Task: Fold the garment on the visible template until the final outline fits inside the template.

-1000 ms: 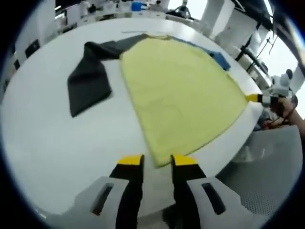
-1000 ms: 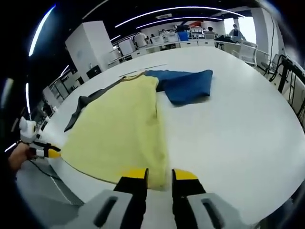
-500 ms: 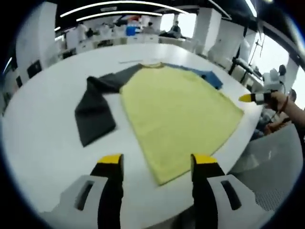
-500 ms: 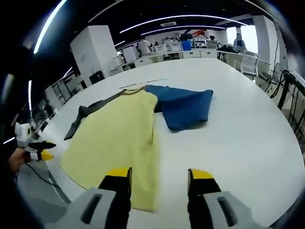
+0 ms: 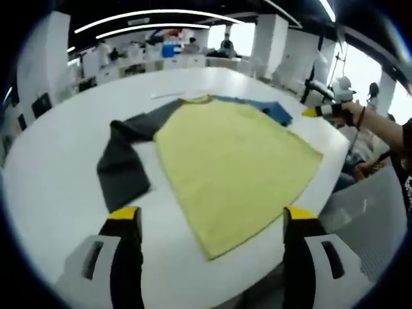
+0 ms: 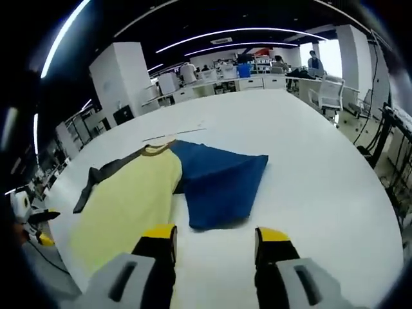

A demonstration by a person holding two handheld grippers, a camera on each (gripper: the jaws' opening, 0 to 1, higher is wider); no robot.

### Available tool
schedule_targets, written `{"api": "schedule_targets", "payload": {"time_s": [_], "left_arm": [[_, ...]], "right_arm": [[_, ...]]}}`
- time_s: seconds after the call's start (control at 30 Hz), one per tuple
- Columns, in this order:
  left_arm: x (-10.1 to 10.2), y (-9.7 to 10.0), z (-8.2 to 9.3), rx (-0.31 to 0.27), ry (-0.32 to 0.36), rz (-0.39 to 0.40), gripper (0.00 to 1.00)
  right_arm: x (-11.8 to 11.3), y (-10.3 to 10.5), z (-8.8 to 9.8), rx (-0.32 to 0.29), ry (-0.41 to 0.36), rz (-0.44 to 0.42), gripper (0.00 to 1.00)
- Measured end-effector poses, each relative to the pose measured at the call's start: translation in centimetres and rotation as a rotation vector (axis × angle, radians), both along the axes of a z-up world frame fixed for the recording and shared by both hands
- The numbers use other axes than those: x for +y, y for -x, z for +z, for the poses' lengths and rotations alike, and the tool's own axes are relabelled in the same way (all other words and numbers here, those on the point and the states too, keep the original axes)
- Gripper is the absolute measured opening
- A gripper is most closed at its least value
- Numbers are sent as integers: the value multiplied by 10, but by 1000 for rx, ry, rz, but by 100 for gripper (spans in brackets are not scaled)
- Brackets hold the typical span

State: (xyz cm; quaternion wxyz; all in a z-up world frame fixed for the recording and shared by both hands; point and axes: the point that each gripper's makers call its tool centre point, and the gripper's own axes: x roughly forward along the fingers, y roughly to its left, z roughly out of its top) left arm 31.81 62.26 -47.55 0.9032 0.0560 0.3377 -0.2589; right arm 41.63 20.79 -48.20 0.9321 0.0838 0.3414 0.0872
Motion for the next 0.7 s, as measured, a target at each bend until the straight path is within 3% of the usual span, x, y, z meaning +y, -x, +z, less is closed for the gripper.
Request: {"api": "schedule_targets", "payload": {"time_s": [0.3, 0.47, 0.6, 0.7], "left_arm": [[-4, -10, 9, -44, 21, -1, 93], [-1, -14, 7, -45, -19, 2, 96], [-3, -17, 10, -59, -6, 3, 99], [-5, -19, 11, -65, -8, -12, 99]], "right_arm": [[-11, -33, 1, -10, 15, -31, 43], [-18, -53, -11, 3, 34, -42, 37], [-21, -63, -21, 21, 10, -60, 25], [-22, -67, -29, 45, 12, -76, 25]]}}
